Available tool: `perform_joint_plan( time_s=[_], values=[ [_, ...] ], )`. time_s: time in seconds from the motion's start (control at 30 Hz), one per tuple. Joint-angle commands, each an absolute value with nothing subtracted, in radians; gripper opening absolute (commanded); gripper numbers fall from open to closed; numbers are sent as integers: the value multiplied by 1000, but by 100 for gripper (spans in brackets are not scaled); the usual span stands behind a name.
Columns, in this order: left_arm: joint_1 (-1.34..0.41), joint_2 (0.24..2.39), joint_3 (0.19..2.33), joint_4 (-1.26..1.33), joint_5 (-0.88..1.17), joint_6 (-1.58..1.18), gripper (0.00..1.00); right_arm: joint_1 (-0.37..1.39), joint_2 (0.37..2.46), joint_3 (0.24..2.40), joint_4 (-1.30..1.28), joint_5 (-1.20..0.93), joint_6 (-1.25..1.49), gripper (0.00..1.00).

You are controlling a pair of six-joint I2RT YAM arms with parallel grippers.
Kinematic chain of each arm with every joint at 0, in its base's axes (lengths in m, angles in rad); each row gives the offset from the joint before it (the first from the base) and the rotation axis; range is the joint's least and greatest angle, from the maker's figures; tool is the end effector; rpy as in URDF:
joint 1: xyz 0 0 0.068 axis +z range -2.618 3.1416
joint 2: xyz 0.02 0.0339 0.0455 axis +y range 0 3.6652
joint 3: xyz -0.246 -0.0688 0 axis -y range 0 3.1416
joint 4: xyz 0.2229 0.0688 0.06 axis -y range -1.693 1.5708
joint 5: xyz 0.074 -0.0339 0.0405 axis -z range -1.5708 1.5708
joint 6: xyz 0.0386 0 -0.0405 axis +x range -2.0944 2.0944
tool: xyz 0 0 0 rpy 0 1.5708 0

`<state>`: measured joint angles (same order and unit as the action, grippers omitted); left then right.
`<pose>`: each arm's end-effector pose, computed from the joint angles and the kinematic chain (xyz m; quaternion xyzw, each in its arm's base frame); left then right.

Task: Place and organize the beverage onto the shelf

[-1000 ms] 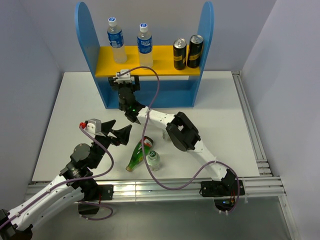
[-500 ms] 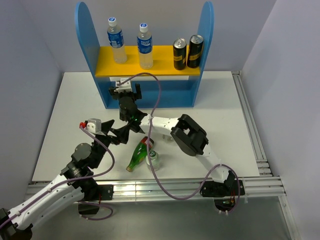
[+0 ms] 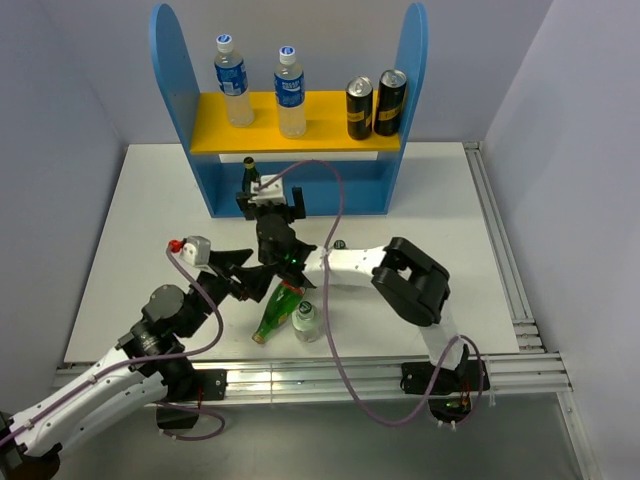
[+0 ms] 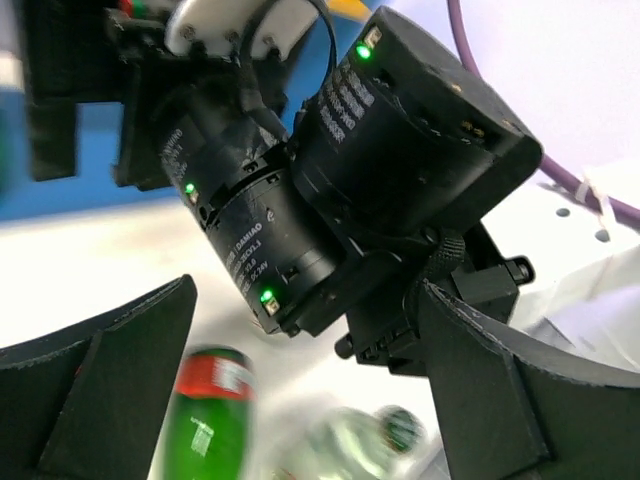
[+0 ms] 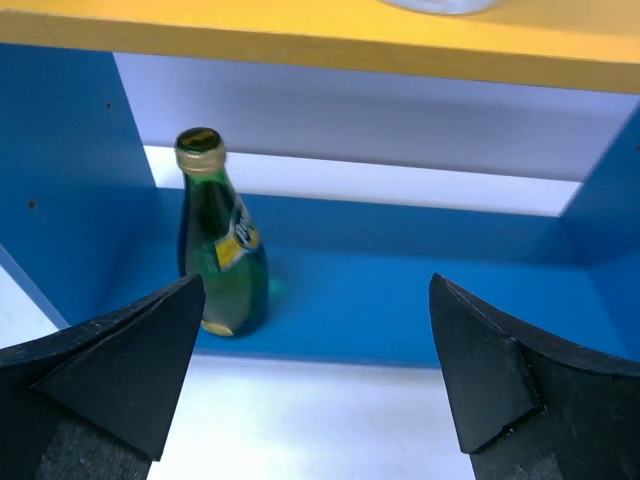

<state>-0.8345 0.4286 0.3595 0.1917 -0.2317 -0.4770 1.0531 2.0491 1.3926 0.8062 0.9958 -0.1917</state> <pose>0.0962 -0.0930 0.2738 0.0318 0.6629 -0.3930 0.6364 0.2461 0.3666 0.2575 -0.0400 0.6766 -0.0050 0.7352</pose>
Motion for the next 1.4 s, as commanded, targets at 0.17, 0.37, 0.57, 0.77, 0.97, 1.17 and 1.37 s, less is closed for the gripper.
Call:
perform_joint_plan(
  time_s=[0.17, 0.37, 0.57, 0.77, 0.97, 1.17, 1.37],
  values=[
    [-801, 681, 680, -298, -471, -603, 90, 1195, 1659, 1165, 924, 1138, -160, 100],
    [-805, 736, 902, -538, -486, -623, 91, 1215, 1433, 1066, 792, 1140, -101, 100],
    [-808, 641, 1023, -604, -404, -581, 92, 1210, 1318, 993, 755, 1117, -146, 100],
    [-808, 669, 1160, -744, -357, -566, 93, 1207, 1214, 953, 675, 1120, -121, 100],
    [-810, 821, 1059, -906, -293, -679, 91, 1209, 1051, 933, 410, 1123, 55, 99],
    [-862, 871, 960, -956, -315, -775, 95, 1212, 868, 875, 214, 1146, 166, 99],
    [-907, 916, 867, -881, -275, -846, 95, 1210, 735, 828, 89, 1150, 244, 99]
  ],
)
